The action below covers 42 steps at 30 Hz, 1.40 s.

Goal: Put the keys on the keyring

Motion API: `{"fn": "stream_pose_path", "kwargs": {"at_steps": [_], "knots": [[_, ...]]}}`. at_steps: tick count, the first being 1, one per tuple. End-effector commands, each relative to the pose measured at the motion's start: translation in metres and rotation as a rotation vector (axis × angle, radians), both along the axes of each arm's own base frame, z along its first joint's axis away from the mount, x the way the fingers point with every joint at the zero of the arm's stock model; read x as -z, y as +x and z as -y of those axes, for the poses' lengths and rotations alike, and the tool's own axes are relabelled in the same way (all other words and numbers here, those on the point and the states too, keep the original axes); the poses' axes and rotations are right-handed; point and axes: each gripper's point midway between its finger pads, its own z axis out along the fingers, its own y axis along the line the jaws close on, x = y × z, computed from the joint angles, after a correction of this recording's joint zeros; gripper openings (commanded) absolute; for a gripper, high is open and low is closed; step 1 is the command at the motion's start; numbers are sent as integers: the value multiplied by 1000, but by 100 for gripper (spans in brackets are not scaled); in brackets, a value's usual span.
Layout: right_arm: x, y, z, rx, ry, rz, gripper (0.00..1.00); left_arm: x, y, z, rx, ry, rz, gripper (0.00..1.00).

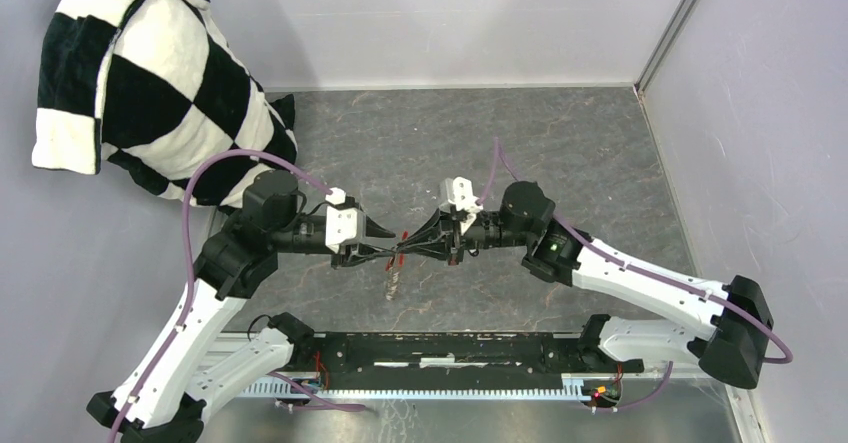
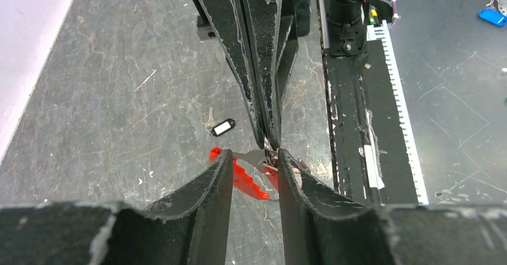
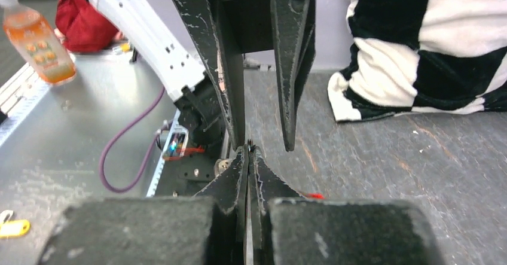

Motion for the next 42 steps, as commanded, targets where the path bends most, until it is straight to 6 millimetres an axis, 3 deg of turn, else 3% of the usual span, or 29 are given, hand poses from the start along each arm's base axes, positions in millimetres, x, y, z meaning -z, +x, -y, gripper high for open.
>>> {"fn": "stream_pose_path", "kwargs": {"at_steps": [1, 8, 15, 25, 36, 42], "knots": [[-57, 0, 11, 56, 292, -3, 1, -13, -3, 3, -3, -58, -15, 39], [-65, -1, 23, 86, 469, -68, 1, -4, -4, 4, 4, -47, -35, 37], [-66, -4, 19, 51, 483, -83, 1, 2, 0, 1, -12, -33, 1, 35], [-61, -1, 15, 70, 510, -111, 0, -16, -8, 12, 39, -132, -52, 34], [-56, 31, 19, 277, 588, -94, 1, -27, -13, 27, 88, -229, -209, 29], [-57, 40, 22, 341, 616, -61, 1, -35, -13, 26, 73, -244, -202, 34]]}}
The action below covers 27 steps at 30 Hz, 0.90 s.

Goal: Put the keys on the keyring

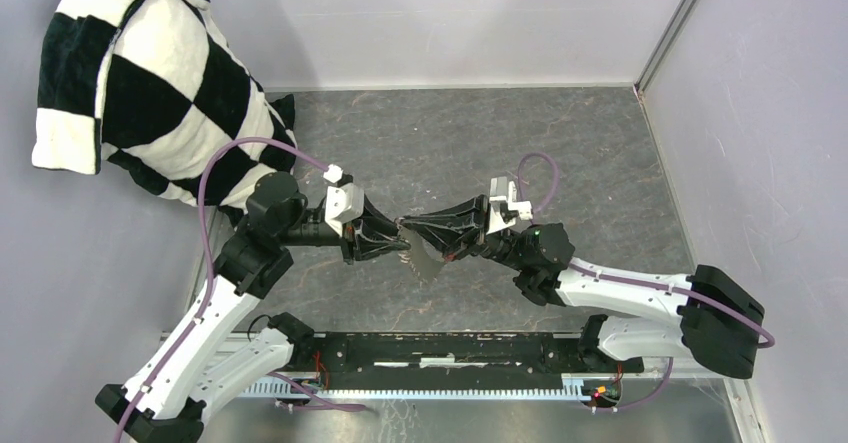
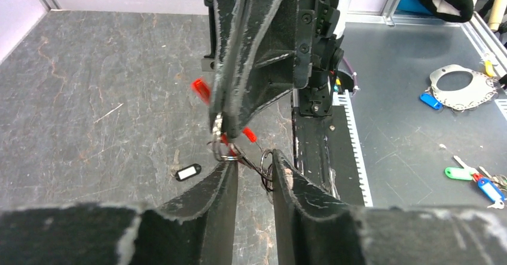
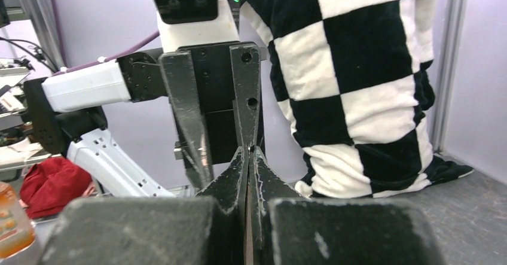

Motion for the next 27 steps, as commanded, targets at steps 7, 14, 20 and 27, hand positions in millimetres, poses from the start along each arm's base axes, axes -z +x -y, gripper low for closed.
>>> {"fn": "stream_pose_path", "kwargs": {"at_steps": [7, 14, 20, 27], "knots": [[-15, 5, 27, 74, 111, 41, 0, -27, -15, -15, 9, 34, 160, 59], [-22, -19, 31, -102, 162, 24, 1, -5, -4, -36, -87, 152, 323, 54], [-23, -21, 26, -143, 171, 3, 1, 27, 7, -30, -140, 155, 167, 48], [-20, -22, 22, -172, 162, -12, 1, 14, 10, -13, -113, 59, 99, 48]]}}
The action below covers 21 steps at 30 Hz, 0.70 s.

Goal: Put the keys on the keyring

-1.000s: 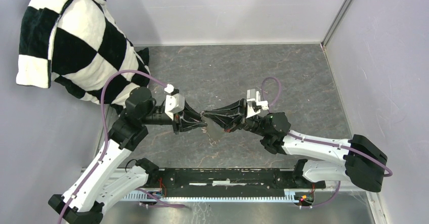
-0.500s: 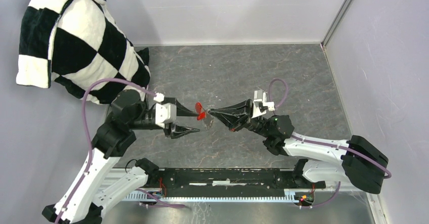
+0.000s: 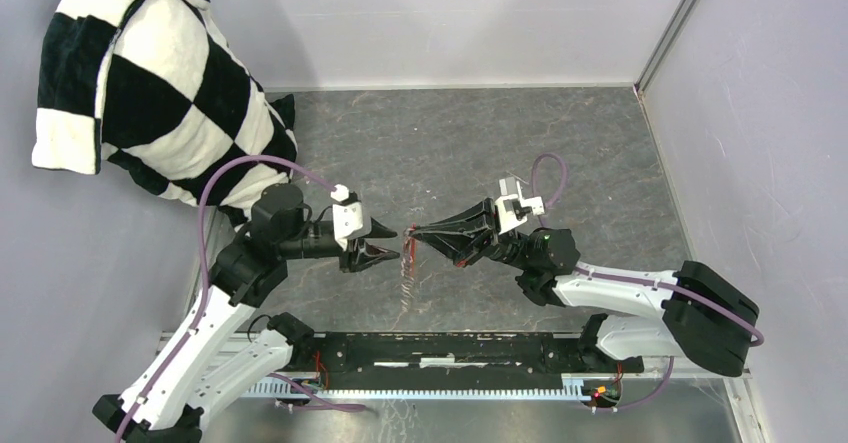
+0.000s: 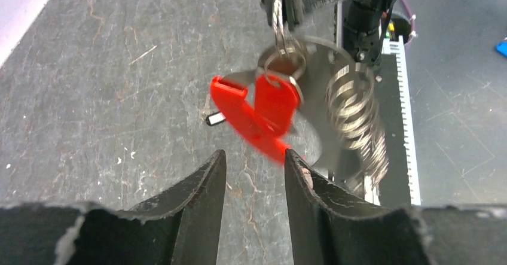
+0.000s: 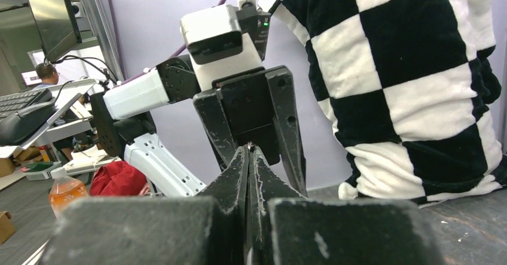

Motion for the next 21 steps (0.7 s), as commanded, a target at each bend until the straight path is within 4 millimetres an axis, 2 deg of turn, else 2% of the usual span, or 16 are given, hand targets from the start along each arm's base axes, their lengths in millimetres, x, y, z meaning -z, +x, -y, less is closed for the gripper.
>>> {"fn": "stream_pose_path", "kwargs": {"at_steps": [1, 7, 10, 13, 21], "knots": [[-27, -9, 7, -33, 90, 48, 1, -32, -1, 13, 38, -119, 4, 48], [-25, -8, 4, -42, 79, 46, 1, -39, -12, 21, 118, -167, -28, 44], [-24, -8, 2, -39, 71, 45, 1, -41, -19, 23, 164, -183, -48, 38], [-22, -7, 1, -39, 60, 44, 1, -40, -18, 24, 166, -181, -48, 28], [-15, -7, -1, -37, 27, 38, 1, -51, -11, 25, 137, -207, -23, 15]]}}
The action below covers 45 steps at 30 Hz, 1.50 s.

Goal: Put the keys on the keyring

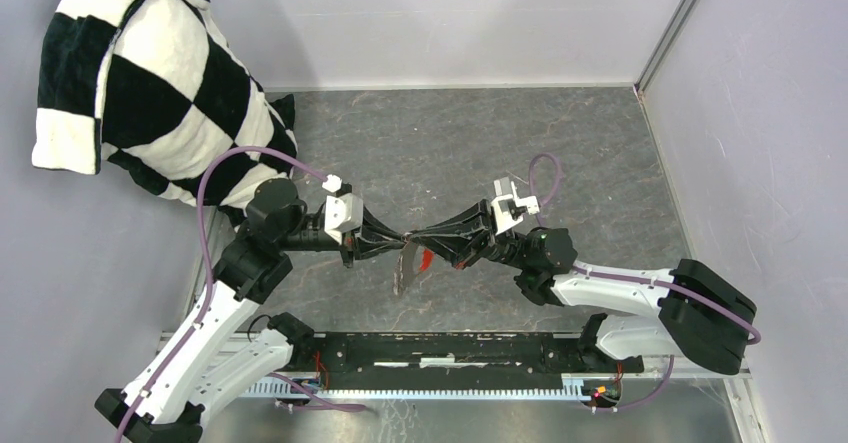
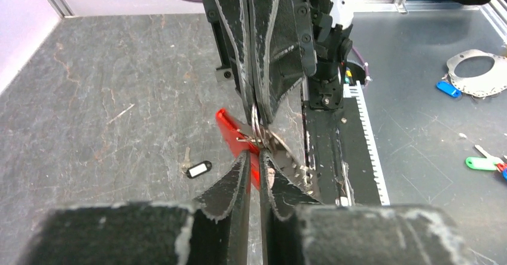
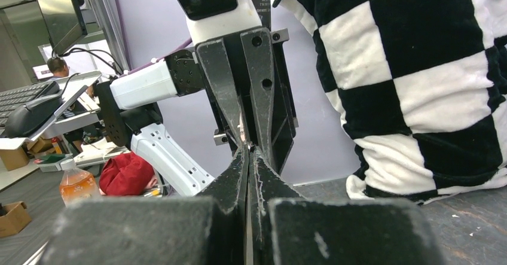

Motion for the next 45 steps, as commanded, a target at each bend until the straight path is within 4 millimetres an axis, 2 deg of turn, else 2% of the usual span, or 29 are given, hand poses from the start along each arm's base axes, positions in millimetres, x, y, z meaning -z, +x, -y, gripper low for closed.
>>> {"fn": "stream_pose_path", "kwargs": {"at_steps": [1, 7, 16, 17, 18, 20, 21, 25, 28, 31, 33, 38, 41, 44, 45], "knots": [[-21, -3, 4, 2, 48, 46, 1, -20, -2, 4, 12, -60, 10, 14], [-19, -2, 3, 7, 34, 47, 1, -28, -8, 5, 46, -79, 2, 6], [-25, 3, 3, 51, 12, 77, 1, -22, -10, 0, 26, -53, 4, 9], [-25, 3, 2, 52, 9, 77, 1, -22, -10, 0, 24, -54, 0, 11], [-25, 4, 3, 58, 5, 76, 1, -22, -10, 0, 22, -53, -1, 17], [-26, 8, 3, 78, -6, 77, 1, -19, -9, -3, 3, -33, -3, 50], [-29, 10, 4, 94, -7, 86, 1, -14, -8, -4, -5, -14, 0, 58], [-42, 22, 7, 173, -31, 123, 1, 18, -11, -15, -21, 92, 9, 75], [-55, 27, 8, 210, -39, 153, 0, 43, -17, -20, -13, 140, -37, 83], [-63, 30, 7, 230, -40, 166, 1, 55, -24, -21, 1, 140, -69, 96], [-66, 32, 7, 239, -43, 168, 1, 55, -23, -20, -11, 123, -71, 100], [-71, 36, 8, 266, -38, 173, 1, 55, -28, -18, 18, 111, -90, 100], [-73, 37, 8, 273, -35, 177, 1, 62, -29, -19, 22, 119, -94, 100], [-77, 36, 9, 274, -31, 189, 1, 73, -3, -25, -109, 165, -19, 100], [-78, 35, 10, 275, -34, 193, 1, 75, 16, -31, -213, 188, 20, 100]]}}
